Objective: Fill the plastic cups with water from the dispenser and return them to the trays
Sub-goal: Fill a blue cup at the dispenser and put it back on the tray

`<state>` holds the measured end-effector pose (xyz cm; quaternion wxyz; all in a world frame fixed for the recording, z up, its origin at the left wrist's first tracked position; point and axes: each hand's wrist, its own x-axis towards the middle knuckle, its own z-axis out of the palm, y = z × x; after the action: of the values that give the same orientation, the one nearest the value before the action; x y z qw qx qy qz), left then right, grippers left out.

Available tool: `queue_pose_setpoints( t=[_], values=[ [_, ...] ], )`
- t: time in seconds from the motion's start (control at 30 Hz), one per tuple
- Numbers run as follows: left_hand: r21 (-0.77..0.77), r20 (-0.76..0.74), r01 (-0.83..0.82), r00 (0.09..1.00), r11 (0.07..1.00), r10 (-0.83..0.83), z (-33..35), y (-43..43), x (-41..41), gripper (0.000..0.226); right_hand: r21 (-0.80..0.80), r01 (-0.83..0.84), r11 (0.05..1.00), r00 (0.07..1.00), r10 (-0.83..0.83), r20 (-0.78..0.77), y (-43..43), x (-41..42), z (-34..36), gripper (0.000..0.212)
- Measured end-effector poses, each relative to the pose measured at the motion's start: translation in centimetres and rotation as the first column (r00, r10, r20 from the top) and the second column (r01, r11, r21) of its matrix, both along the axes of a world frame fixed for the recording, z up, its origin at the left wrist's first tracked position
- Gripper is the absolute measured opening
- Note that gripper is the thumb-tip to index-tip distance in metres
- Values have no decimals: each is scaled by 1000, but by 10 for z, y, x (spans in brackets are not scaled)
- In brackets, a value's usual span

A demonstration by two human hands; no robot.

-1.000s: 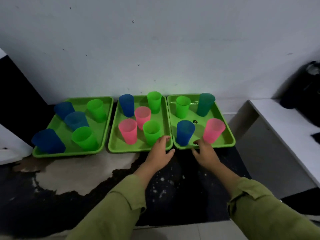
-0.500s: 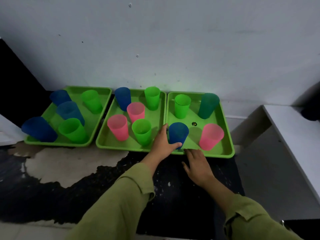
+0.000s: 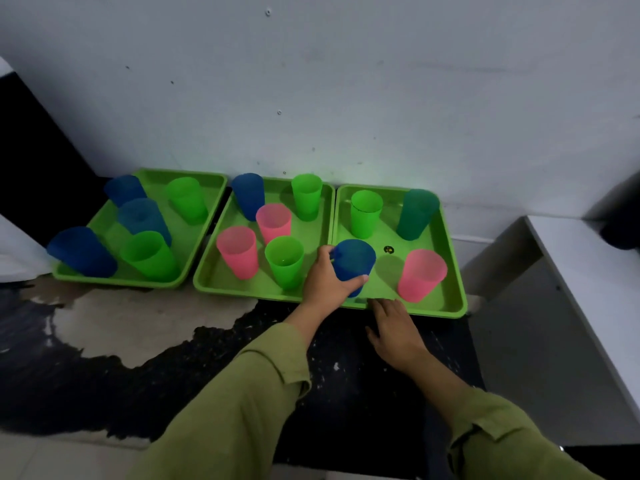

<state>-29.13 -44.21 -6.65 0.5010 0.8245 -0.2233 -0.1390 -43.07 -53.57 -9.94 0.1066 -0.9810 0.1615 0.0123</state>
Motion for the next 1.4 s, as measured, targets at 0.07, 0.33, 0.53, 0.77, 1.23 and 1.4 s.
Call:
queue_pose_setpoints(
  t=[0.07,0.33,0.53,0.77,1.23,1.4],
  values=[
    [-65,-15,13,1000,998,-14,9,8,-2,75,7,14,1000,1000,-14,-9,2,0,2,59],
    [-209,-66,89,992,974,-105,22,90,5,75,138,151,979,985,-161,61,34,11,18,54],
    [-240,-63,31,997,970,-48,12,187,42,69,153,198,968,946,-229,228,111,47,25,38],
    [-171,-83,5,996,985,-20,9,326,95,71,216,177,960,925,-237,297,226,102,26,33],
    [-58,-44,-221,975,973,219,22,540,223,56,363,-64,929,934,-72,350,434,264,51,40],
    [-51,-35,-319,947,946,318,21,580,278,54,375,-154,914,928,4,373,481,331,58,36]
  ],
)
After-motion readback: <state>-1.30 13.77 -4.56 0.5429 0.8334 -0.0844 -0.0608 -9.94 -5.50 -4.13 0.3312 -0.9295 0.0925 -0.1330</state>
